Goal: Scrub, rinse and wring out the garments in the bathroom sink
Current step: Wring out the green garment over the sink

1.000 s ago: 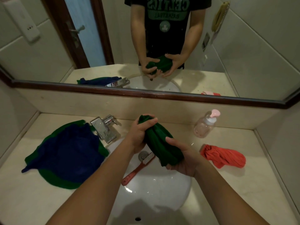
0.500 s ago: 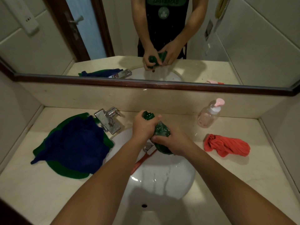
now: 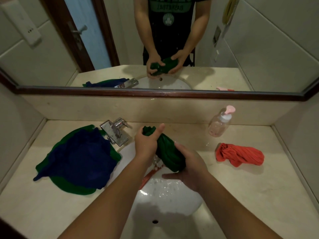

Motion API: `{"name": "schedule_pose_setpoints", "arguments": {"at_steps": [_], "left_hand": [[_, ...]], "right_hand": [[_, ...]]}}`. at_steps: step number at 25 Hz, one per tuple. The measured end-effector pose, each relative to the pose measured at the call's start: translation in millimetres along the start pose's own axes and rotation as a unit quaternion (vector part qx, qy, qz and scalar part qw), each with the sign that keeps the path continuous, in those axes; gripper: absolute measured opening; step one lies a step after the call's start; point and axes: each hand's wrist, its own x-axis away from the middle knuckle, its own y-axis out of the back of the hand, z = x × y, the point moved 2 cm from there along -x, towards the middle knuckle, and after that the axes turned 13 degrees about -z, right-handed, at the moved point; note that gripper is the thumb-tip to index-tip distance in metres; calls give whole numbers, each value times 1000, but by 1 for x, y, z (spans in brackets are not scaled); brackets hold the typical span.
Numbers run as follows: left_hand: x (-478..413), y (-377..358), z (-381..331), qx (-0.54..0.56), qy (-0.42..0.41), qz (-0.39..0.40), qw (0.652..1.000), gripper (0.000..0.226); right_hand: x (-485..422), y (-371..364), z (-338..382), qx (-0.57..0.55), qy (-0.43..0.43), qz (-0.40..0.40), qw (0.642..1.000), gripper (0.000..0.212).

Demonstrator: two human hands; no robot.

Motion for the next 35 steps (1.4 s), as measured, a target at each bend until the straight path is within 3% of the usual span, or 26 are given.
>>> {"name": "schedule_pose_setpoints", "arguments": {"at_steps": [2,5,8,10,12,15,17,20,24,29,32,33,35], "left_hand": [[-1,1,1,9,-9,53,999,46],[-11,12,-8,103,29,228,968,36],[-25,28,-18,88,20,284,954,90],[-25,28,-24,64,-20,298,952,108],[-17,24,-27,95,-23,320,942,95],[-10,19,-26,194,6,339,920,48],[-5,15,-22,198,12,302,933,22],[4,7,-11,156,22,192,969,17],[17,-3,-5,133,64,85,985,11],[21,-10,-11,79,100,50,991,15],[20,-12,-12,90,170,28,981,20],[20,-14,-13,92,188,21,978,21],[19,-16,-13,89,202,1,975,18]], "right_hand": [[-2,-5,-2,-74,-33,-25,996,39],[-8,-2,5,-81,-57,-22,995,44],[-10,4,13,-83,-90,12,992,54],[-7,4,16,-59,-112,46,991,51],[-4,3,17,-32,-137,61,988,47],[-5,0,15,-34,-136,33,990,56],[-7,0,17,1,-75,-17,997,55],[-9,-1,24,113,53,-122,985,51],[-19,0,29,279,242,-206,906,59],[-19,1,33,440,477,-197,735,39],[-21,2,36,433,481,-171,743,47],[-24,2,36,440,537,-165,700,46],[-31,2,32,465,652,-159,577,38]]}}
